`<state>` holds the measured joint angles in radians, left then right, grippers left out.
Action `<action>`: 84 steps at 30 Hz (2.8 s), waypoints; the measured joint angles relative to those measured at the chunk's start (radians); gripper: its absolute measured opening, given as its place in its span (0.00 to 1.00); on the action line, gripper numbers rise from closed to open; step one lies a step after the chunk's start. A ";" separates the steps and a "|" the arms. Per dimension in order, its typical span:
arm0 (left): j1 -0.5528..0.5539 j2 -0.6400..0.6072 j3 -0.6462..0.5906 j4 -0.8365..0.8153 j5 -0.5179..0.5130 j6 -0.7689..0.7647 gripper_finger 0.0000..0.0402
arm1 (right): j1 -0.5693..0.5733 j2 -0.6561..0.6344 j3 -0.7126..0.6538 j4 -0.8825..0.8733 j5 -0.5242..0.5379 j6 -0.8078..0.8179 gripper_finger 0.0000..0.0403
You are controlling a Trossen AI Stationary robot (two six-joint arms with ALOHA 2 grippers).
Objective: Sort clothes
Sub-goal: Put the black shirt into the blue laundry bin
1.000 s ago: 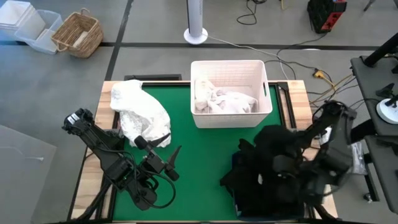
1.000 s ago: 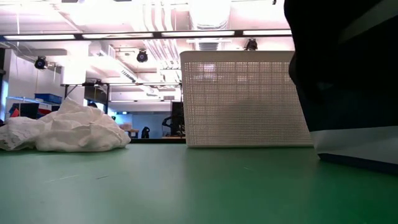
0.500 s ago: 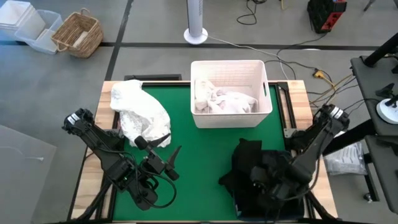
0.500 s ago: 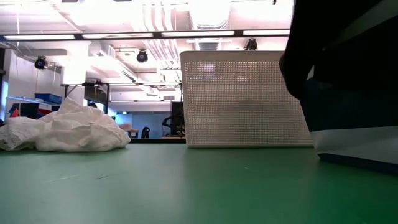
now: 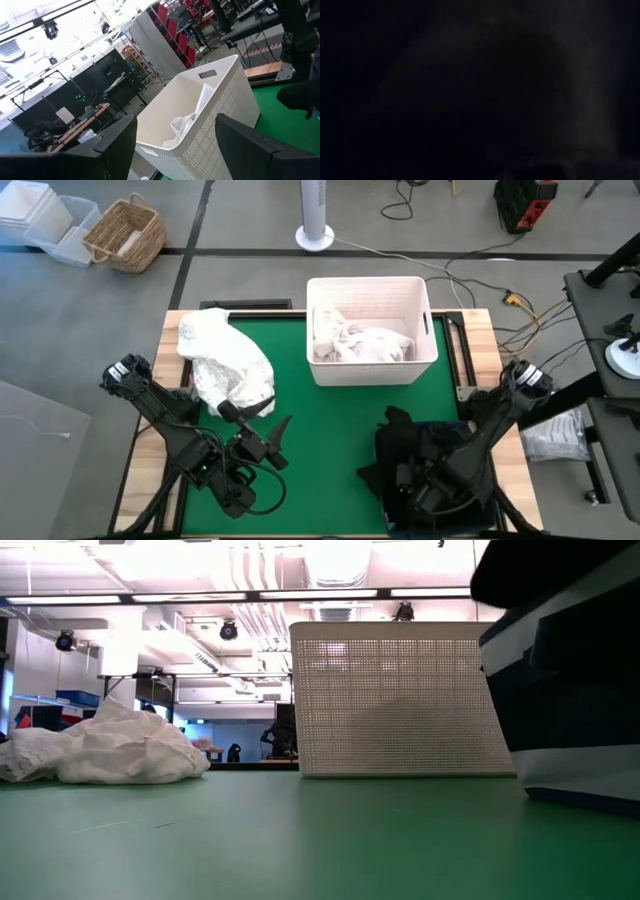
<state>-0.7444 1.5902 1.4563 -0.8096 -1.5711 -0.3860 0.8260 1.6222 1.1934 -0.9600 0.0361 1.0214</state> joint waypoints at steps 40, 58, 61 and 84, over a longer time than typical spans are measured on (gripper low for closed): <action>0.000 0.000 -0.008 0.001 0.003 0.007 0.61 | -0.095 -0.206 0.258 -0.444 0.282 -0.071 0.40; 0.000 -0.001 -0.011 0.000 0.018 0.007 0.61 | -0.179 -0.194 -0.160 0.071 0.222 -0.305 0.02; 0.000 0.000 -0.011 0.000 0.018 0.007 0.61 | -0.179 -0.195 -0.255 0.210 0.216 -0.315 0.02; 0.000 -0.001 -0.011 0.000 0.018 0.007 0.61 | -0.178 -0.201 -0.023 0.017 0.209 -0.319 0.04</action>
<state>-0.7448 1.5895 1.4448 -0.8093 -1.5528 -0.3794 0.6479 1.4212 1.1708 -0.9427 0.2447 0.7027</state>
